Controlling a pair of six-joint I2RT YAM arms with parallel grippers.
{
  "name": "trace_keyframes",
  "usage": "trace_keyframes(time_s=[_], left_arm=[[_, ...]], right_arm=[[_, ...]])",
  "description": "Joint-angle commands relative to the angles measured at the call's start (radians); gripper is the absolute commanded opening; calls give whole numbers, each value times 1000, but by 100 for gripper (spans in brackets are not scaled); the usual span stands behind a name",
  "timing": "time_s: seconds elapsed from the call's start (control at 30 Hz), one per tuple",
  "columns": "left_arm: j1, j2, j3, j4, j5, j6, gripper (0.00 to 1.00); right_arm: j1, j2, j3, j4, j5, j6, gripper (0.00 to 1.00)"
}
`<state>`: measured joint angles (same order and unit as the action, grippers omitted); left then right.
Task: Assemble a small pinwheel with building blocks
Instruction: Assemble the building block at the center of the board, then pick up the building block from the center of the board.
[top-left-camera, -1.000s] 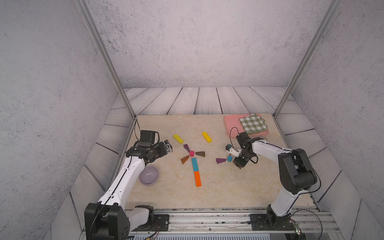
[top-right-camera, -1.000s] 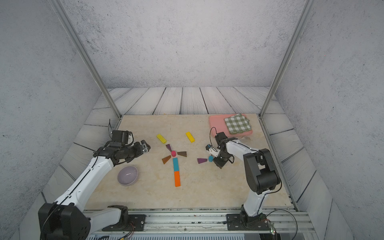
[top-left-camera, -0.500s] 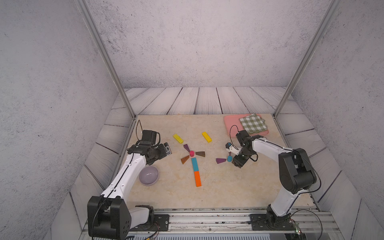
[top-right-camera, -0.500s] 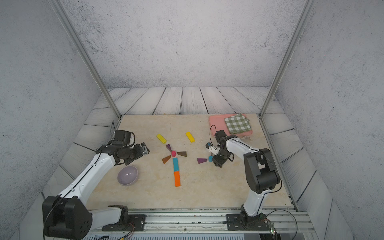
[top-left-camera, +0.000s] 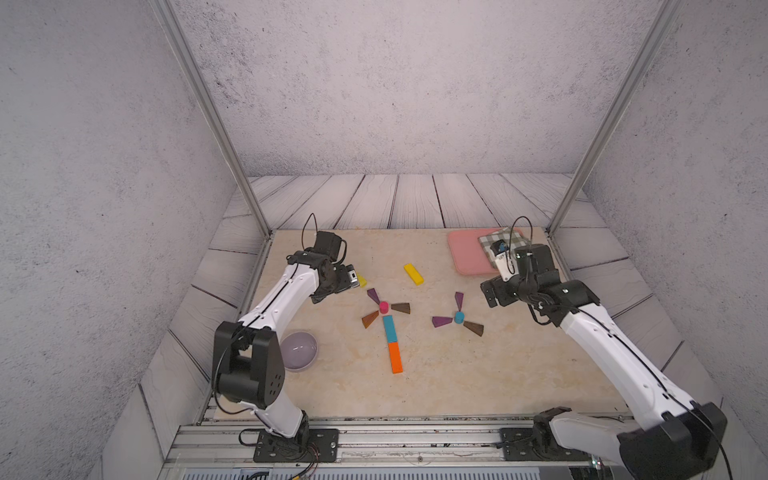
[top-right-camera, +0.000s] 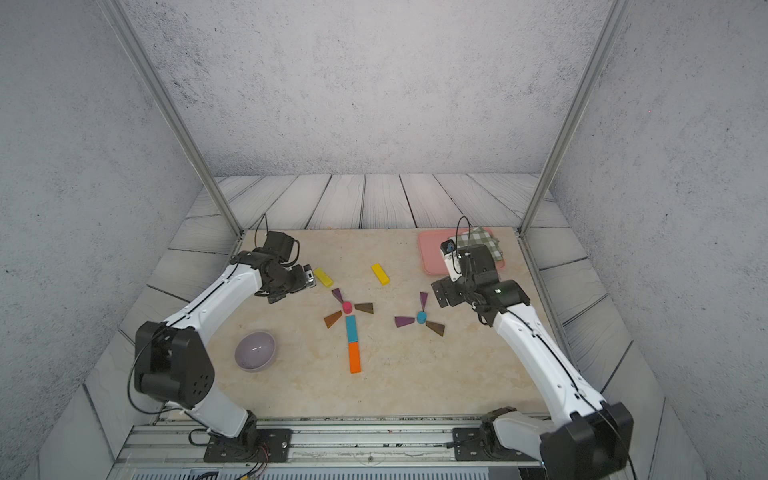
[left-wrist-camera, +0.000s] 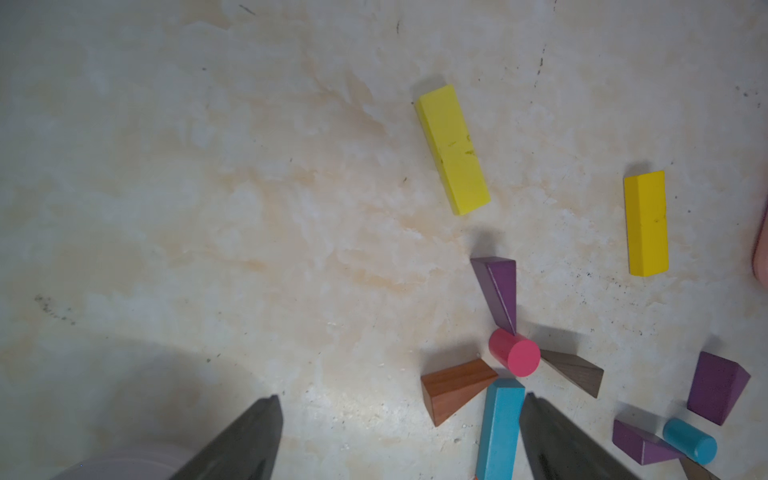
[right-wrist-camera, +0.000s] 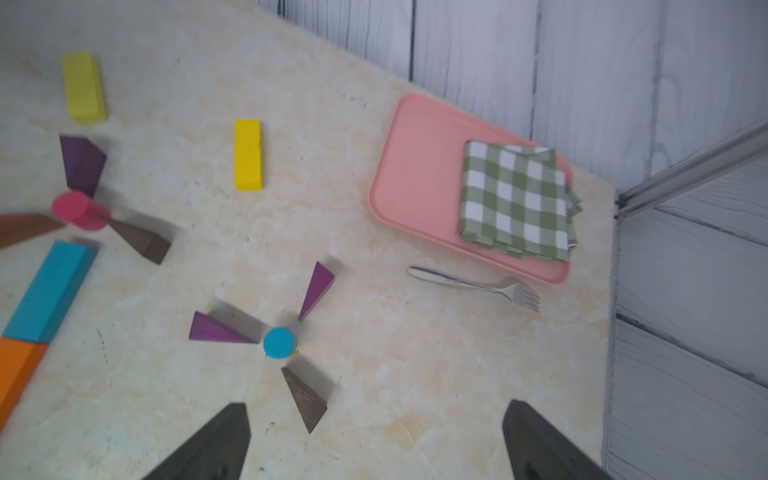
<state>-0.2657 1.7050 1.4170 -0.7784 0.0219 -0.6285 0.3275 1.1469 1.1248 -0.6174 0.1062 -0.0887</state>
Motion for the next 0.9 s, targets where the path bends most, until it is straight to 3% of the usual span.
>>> trace_keyframes(time_s=[0.0, 0.23, 0.53, 0.87], left_arm=[[-10, 157, 124, -61, -46, -58, 96], [-12, 421, 334, -82, -50, -158, 95], [-15, 613, 553, -106, -21, -232, 87], [-9, 708, 624, -138, 2, -260, 58]], right_arm=[[-1, -44, -64, 74, 38, 107, 99], [-1, -68, -105, 41, -27, 128, 99], [-3, -117, -160, 76, -65, 134, 99], [-3, -123, -157, 76, -75, 135, 99]])
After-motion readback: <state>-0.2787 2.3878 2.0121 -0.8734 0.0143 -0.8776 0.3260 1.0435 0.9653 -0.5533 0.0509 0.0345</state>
